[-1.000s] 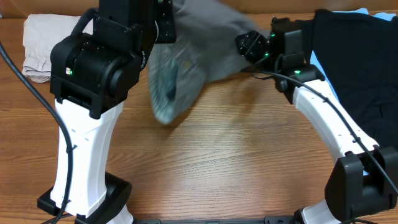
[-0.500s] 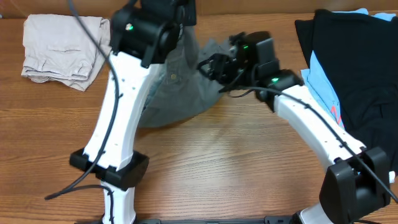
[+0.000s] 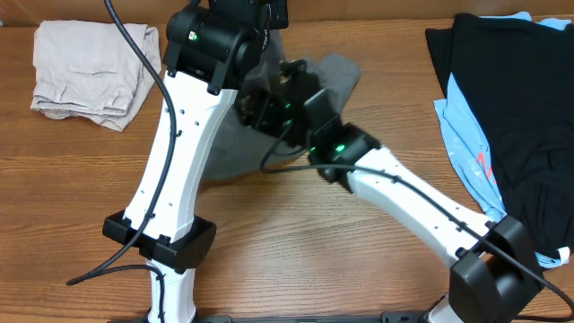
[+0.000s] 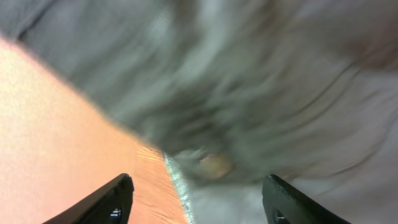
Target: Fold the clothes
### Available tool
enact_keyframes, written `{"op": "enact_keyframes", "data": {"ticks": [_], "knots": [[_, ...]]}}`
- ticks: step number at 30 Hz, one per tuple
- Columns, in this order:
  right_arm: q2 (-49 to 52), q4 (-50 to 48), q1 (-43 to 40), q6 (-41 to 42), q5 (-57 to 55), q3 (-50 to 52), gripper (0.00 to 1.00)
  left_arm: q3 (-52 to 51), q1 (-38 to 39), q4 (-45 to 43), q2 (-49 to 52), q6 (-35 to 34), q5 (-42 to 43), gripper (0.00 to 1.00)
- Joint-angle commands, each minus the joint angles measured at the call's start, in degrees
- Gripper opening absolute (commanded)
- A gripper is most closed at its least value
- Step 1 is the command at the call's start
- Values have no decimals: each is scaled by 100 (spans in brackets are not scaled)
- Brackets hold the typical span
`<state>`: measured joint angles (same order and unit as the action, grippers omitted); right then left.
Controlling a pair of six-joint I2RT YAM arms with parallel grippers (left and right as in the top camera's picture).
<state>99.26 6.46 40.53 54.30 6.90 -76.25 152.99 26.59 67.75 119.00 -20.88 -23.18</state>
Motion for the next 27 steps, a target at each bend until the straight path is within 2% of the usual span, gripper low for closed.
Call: {"op": "enact_keyframes", "data": {"ticks": [1,7,18,24,27], "knots": [[221,-129,229,496,-841,28,72,87,7,-48,-146,-87,-72,4],[654,-190,264,1010,-835,28,72,87,7,-15,-146,-101,-35,4],[863,234,264,1106,-984,28,72,87,7,-42,-149,-103,-33,4],[1342,260,264,1349,-763,28,71,90,7,-59,-157,-146,-33,4],[1429,-61,269,1043,-433,26,64,90,7,-72,-157,-149,-33,4]]}}
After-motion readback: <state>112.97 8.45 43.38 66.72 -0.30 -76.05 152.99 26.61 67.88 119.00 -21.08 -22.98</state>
